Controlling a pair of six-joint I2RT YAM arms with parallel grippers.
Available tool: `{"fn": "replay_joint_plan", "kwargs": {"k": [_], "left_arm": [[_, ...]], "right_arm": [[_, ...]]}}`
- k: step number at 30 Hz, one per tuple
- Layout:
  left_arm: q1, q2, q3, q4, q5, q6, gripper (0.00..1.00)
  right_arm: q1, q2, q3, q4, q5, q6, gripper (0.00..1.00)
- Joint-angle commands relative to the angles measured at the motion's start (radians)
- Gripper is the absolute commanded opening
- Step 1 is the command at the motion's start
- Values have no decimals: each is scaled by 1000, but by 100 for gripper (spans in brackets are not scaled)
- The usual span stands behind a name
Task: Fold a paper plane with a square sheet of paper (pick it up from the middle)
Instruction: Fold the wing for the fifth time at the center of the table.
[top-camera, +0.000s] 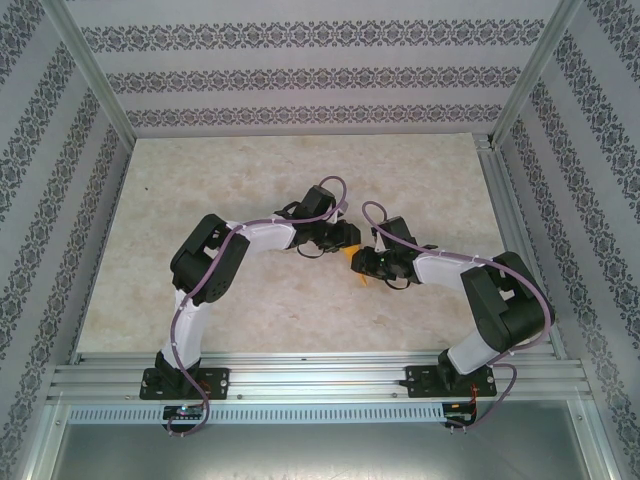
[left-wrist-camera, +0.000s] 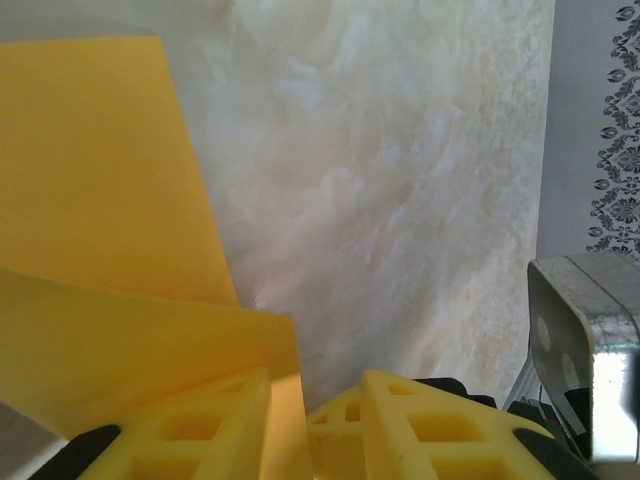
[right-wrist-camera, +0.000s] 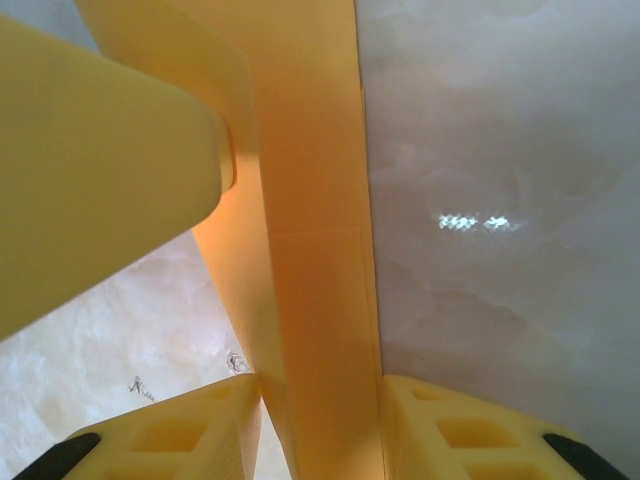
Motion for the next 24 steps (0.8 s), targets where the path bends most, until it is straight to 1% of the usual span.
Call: {"fn": "replay_joint_plan", "kwargs": {"k": [1, 11, 14, 24], "left_arm": [[-12, 19, 32, -27, 11, 29, 31], [-12, 41, 60, -51, 1, 33, 31], [-12, 48, 65, -65, -3, 32, 30], [-12, 60, 65, -102, -26, 46, 29]], "right_arm": [[-8, 25, 6, 34, -18, -14, 35], [-20, 59, -2, 50, -43, -6, 31], [-19, 61, -3, 44, -44, -10, 31], [-23, -12, -1, 30, -61, 3, 33]]}}
